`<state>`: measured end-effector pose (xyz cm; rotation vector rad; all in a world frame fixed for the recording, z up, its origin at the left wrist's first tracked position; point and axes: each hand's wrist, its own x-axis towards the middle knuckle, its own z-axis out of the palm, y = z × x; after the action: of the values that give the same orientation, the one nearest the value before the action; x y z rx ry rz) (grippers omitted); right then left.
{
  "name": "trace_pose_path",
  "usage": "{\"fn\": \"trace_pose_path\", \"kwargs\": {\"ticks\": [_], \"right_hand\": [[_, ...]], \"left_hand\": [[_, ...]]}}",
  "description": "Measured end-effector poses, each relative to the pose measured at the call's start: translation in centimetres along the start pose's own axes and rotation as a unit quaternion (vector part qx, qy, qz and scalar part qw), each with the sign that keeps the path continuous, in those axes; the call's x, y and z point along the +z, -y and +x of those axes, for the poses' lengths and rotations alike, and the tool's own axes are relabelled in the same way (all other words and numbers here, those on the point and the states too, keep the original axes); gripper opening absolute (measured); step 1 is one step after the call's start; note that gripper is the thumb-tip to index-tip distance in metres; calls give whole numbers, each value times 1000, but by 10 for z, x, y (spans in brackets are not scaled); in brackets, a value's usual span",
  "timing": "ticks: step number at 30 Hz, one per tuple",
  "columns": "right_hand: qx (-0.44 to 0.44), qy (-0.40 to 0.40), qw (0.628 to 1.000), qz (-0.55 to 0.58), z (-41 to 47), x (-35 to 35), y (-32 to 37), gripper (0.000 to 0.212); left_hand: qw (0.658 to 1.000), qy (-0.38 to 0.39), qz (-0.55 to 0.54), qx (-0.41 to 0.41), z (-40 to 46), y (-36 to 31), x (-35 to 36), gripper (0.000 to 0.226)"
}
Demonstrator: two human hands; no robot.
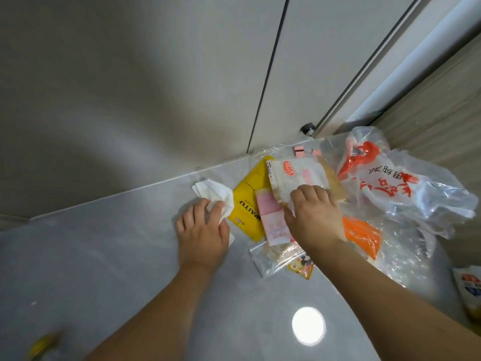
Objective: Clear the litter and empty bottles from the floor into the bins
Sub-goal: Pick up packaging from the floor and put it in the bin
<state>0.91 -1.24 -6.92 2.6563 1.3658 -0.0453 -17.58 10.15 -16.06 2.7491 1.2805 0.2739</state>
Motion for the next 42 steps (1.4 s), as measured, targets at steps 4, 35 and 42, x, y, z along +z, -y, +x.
{"fn": "trace_pose_path", "kwargs": {"ticks": [4,35,42], "right_hand": [[2,-119,989,89,-9,-21,-9,11],[450,-423,460,638,-289,-250,-253,41],[511,-441,435,596,-367,-246,-312,63]], "left_hand": [[1000,-16,-10,7,-2,1,2,39],[881,133,-358,279,-7,-301,-299,21],[826,167,-387,374,-75,-407,-343,20]]}}
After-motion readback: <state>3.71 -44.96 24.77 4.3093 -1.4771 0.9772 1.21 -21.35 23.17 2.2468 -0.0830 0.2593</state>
